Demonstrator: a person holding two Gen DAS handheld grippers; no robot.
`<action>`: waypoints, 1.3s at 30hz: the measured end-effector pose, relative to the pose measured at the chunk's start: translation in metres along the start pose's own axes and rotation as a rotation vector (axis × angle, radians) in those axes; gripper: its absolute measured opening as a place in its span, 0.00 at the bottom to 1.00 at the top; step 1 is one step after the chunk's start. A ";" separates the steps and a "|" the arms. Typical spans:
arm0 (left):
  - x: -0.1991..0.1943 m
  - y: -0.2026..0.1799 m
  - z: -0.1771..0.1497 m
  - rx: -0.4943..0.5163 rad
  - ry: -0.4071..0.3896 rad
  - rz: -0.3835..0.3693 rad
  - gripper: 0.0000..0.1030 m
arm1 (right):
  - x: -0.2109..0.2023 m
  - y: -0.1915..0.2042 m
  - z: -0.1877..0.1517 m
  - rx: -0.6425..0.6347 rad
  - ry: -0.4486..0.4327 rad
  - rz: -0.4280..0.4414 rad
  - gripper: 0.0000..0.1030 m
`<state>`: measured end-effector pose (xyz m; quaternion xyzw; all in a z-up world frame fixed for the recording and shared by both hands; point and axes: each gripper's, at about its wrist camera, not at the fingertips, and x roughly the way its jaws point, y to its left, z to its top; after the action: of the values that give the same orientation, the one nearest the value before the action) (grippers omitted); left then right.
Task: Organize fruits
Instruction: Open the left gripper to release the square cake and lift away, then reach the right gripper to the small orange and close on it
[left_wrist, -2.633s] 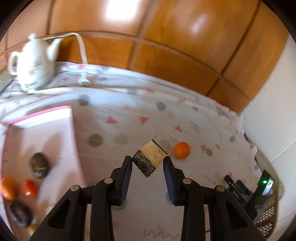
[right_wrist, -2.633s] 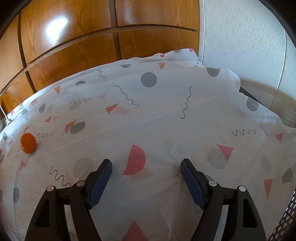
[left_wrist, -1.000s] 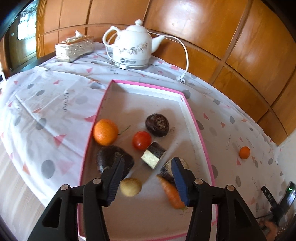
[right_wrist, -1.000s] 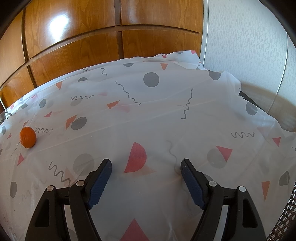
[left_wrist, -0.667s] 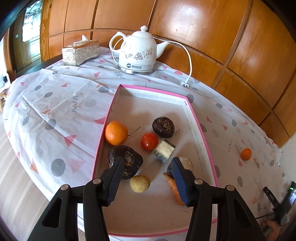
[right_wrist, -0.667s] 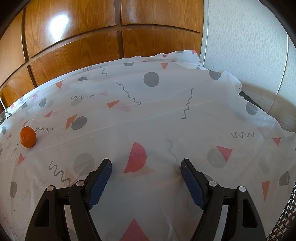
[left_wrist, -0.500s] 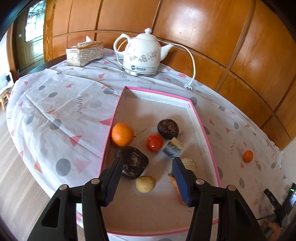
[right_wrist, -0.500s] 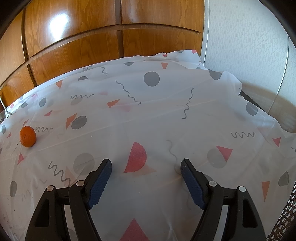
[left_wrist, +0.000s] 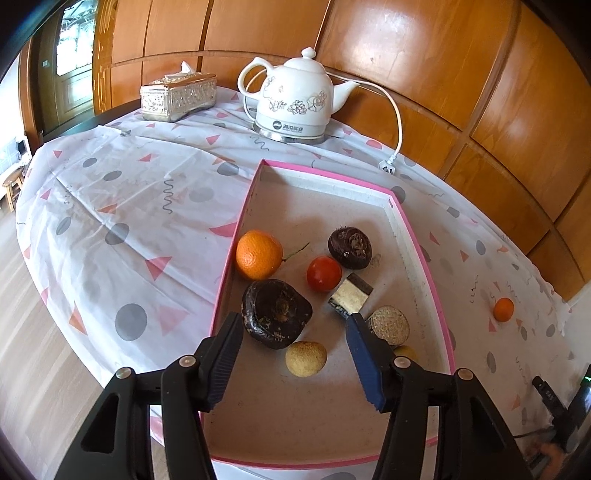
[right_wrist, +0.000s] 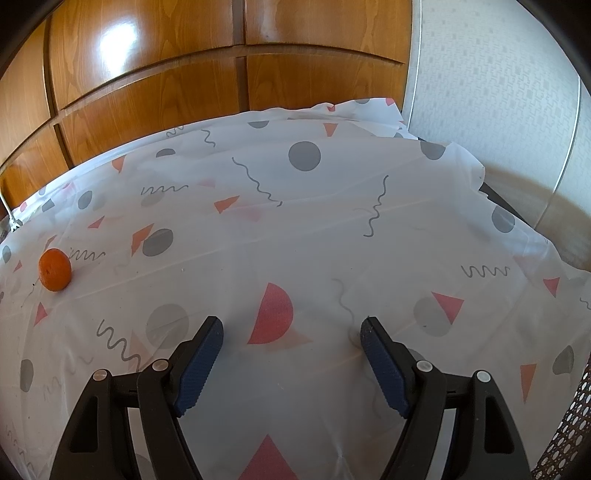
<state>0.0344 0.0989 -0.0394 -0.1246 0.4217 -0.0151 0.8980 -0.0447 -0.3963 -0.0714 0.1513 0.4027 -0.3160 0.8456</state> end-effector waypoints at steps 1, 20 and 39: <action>0.000 0.000 0.000 -0.001 0.000 0.000 0.57 | 0.000 0.001 0.001 -0.004 0.003 0.001 0.76; 0.013 -0.001 -0.002 -0.007 0.033 -0.003 0.59 | -0.015 0.124 0.040 -0.207 0.029 0.363 0.69; 0.016 -0.003 -0.003 -0.008 0.057 -0.010 0.59 | 0.023 0.191 0.047 -0.358 0.123 0.398 0.40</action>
<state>0.0426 0.0935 -0.0532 -0.1299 0.4467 -0.0212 0.8849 0.1187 -0.2859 -0.0597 0.0946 0.4649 -0.0577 0.8784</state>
